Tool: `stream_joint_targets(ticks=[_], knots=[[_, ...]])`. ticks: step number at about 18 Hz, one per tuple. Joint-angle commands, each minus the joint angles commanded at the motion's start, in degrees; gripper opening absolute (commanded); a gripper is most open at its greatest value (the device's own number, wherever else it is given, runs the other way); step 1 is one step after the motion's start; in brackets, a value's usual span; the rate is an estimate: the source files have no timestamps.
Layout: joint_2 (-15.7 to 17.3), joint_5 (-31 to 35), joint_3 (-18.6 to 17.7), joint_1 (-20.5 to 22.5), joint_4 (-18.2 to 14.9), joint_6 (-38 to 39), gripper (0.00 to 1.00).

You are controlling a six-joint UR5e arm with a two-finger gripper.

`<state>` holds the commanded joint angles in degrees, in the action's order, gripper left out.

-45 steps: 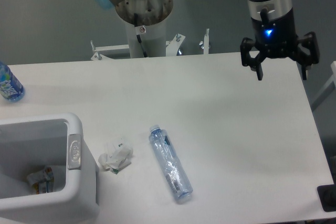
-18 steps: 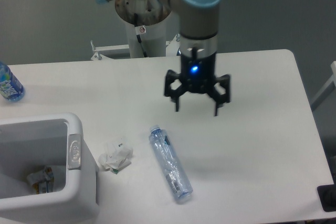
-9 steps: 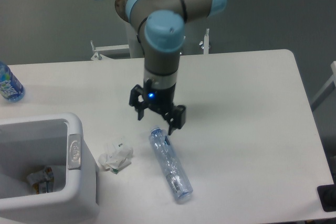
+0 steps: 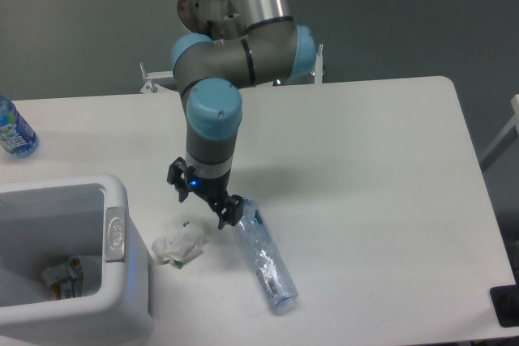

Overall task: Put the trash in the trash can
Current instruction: 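Lower the gripper onto the crumpled tissue and close on it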

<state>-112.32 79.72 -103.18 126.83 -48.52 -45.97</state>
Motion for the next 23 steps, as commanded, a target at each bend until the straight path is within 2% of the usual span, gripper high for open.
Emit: stream_joint_targets(ticks=[2,14,15,18,20,21,23], knots=[[-1.05,0.0,0.0,-0.53,1.23,1.41,1.0],[-4.57,2.37,0.88,-3.34,2.64,2.82,1.0],[-4.49,2.46,0.97,-3.43,3.08,2.99,0.94],[-4.4,2.72,0.97,-3.43,3.61,3.43,0.59],[-4.48,4.47,0.97,-3.43,3.52,3.52,0.32],[-4.49,5.09,0.97,-3.52,3.52,3.52,0.23],[-4.57,5.45,0.97,-3.43,3.52,3.44,0.21]])
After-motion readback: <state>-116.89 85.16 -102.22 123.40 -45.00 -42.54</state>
